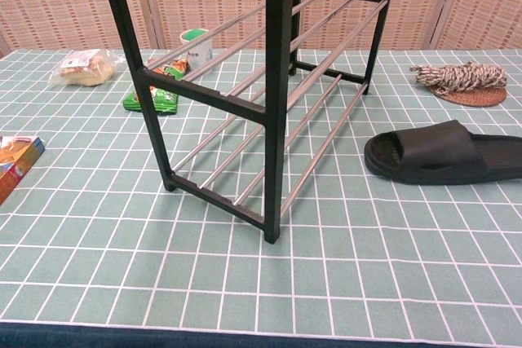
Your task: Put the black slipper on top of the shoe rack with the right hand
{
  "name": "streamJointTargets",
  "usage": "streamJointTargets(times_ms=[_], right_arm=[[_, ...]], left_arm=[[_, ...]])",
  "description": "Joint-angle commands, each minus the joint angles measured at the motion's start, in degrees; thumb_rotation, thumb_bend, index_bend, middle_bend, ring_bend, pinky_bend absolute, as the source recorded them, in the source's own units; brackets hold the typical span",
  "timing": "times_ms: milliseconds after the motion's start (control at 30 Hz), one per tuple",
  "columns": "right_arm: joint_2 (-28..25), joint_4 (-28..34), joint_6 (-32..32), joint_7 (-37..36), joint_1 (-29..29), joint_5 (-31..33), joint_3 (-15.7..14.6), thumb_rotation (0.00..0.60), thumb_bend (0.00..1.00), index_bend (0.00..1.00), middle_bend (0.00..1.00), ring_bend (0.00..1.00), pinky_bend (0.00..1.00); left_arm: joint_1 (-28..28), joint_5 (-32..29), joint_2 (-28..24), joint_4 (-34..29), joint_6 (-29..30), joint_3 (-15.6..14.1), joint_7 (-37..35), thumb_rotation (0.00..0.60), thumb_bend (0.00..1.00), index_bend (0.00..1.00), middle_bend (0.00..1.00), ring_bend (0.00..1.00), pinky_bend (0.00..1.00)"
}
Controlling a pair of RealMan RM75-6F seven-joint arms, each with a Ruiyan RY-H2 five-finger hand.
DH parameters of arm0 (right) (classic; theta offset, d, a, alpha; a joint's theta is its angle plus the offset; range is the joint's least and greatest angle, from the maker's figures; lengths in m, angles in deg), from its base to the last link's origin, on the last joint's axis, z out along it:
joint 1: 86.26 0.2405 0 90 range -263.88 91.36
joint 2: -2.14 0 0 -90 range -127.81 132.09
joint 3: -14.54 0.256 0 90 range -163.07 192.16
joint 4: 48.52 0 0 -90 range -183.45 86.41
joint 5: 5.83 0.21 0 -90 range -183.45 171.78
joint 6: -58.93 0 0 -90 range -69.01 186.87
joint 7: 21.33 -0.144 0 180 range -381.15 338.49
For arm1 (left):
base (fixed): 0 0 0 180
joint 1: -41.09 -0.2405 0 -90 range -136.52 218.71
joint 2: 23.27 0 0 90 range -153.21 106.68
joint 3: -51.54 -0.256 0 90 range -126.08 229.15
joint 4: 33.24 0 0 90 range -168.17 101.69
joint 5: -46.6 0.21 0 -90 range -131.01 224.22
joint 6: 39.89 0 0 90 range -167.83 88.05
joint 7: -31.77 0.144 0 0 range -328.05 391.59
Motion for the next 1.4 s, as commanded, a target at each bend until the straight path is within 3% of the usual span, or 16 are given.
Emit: streamJointTargets(times_ms=[33,400,500,700,933,1133,1400], right_arm=[[-0.1,0.4,0.7,0.2,-0.4,-0.1,0.0,0.600,0.18,0.00,0.00,0.00,0.00],[-1.2,1.9,-1.6,0.2,-0.2,1.8,-0.1,0.600,0.18,0.00,0.00,0.00,0.00],[-2.7,3.5,-6.3,-0.6,1.6,3.7,-0.2,0.600,0.17,0.00,0.00,0.00,0.00],[-8.7,5.6,-22.8,-6.7,8.7,12.6,2.0,0.600,0.16,0.00,0.00,0.00,0.00],[-11.7,1.5,-41.3,-14.5,17.4,20.5,4.4,0.600,0.14,0.00,0.00,0.00,0.00],[-10.4,-4.7,-50.1,-21.4,22.1,21.3,6.0,0.600,0.13,0.00,0.00,0.00,0.00],[-7.5,-11.7,-57.4,-26.4,26.4,20.6,6.7,0.600,0.13,0.00,0.00,0.00,0.00]], left_arm=[[0.4,-0.3,0.2,0.3,-0.8,0.0,0.0,0.600,0.44,0.08,0.05,0.00,0.33],[0.8,-0.6,-0.1,0.2,-1.4,-0.1,-1.3,0.600,0.44,0.08,0.05,0.00,0.33],[0.7,-1.1,-0.4,0.3,-1.4,0.2,-1.7,0.600,0.44,0.06,0.04,0.00,0.33],[0.8,-1.5,-0.5,0.6,-1.6,0.3,-3.1,0.600,0.44,0.03,0.04,0.00,0.33],[1.0,-5.2,-1.8,-0.4,-4.3,0.9,-3.4,0.600,0.44,0.00,0.00,0.00,0.33],[1.3,-5.0,-1.8,-0.1,-4.3,1.2,-5.0,0.600,0.44,0.00,0.00,0.00,0.33],[2.2,-6.0,-1.6,1.1,-6.4,1.5,-6.2,0.600,0.44,0.00,0.00,0.00,0.33]])
